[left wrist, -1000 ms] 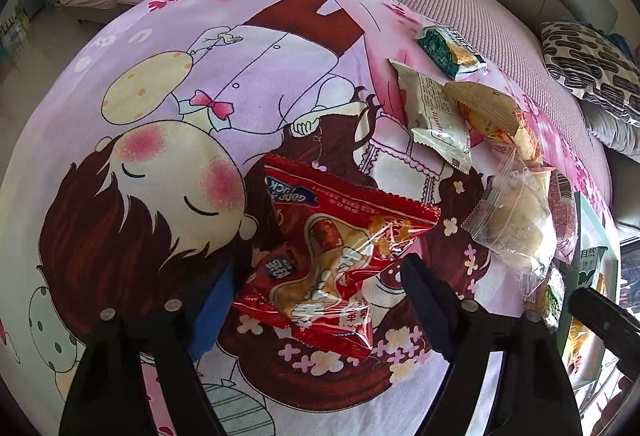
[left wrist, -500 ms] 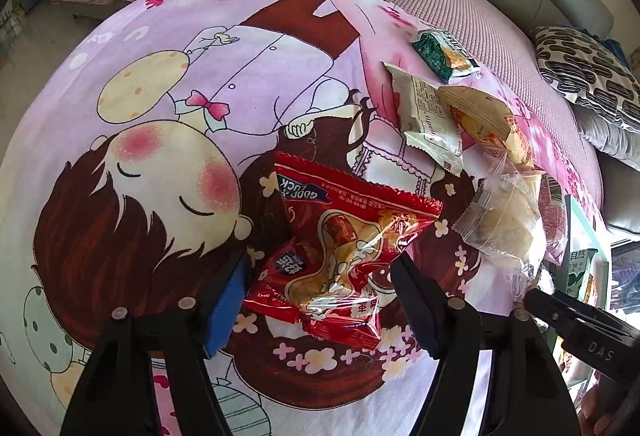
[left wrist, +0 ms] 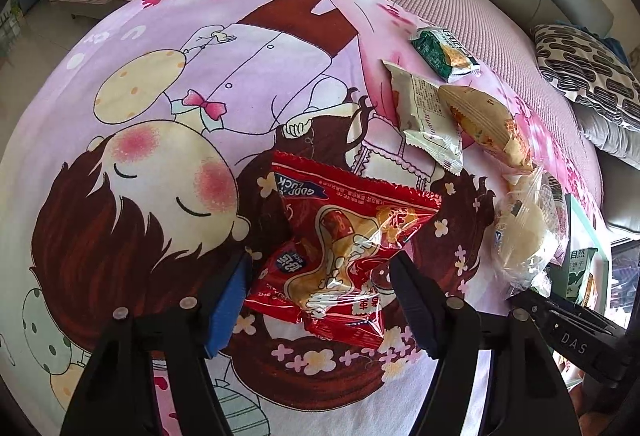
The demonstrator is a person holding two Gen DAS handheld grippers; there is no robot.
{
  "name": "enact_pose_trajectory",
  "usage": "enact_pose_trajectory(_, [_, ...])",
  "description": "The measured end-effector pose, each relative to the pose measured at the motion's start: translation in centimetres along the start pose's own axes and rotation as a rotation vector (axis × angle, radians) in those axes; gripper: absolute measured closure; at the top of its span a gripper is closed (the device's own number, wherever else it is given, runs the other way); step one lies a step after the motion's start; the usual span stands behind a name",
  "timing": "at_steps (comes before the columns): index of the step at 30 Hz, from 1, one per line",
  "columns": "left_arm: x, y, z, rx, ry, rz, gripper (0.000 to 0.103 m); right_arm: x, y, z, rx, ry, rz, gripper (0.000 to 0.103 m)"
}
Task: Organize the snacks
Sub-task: 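Grasp the red Good Luck bag with left tool while right grasps the green biscuit pack, then lift and carry the red bag with left tool while right carries the green pack over the tray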
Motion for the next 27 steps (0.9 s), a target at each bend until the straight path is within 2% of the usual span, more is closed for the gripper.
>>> enact_pose_trajectory(4, [0.1, 0.0, -0.1, 0.003, -0.005, -0.001, 0.031, 0.1, 0.2, 0.8, -0.017, 0.023, -0.021, 0.047])
enact_pose_trajectory(10, [0.2, -0.1, 0.0, -0.003, -0.006, -0.002, 0.033, 0.1, 1.4, 2.4, -0.066, 0.104, -0.116, 0.046])
enact_pose_trajectory(13, [0.1, -0.3, 0.2, -0.014, -0.017, -0.009, 0.040, 0.2, 1.5, 2.7, -0.061, 0.108, -0.131, 0.046])
enact_pose_trajectory(18, [-0.1, -0.5, 0.4, -0.025, -0.009, -0.016, 0.043, 0.2, 1.6, 3.1, -0.047, 0.107, -0.152, 0.047])
enact_pose_trajectory(20, [-0.2, -0.6, 0.5, -0.030, -0.003, -0.018, 0.043, -0.9, 2.7, 1.9, -0.054, 0.109, -0.181, 0.048])
enact_pose_trajectory(23, [-0.4, -0.7, 0.7, -0.034, 0.001, -0.019, 0.043, -1.2, 3.8, 2.2, -0.083, 0.134, -0.206, 0.050])
enact_pose_trajectory(27, [-0.7, -0.8, 0.6, -0.031, 0.001, -0.022, 0.043, -1.7, 5.5, 2.5, -0.069, 0.111, -0.228, 0.050])
Point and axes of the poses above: each gripper's, at about its wrist camera, not at the fingertips, and x roughly the way its jaws point, z to its left, y to its underside, the point moved 6 cm from there along x, roughly the way its jaws point, and after that the axes turned 6 degrees about -x, right-handed, at the moved point
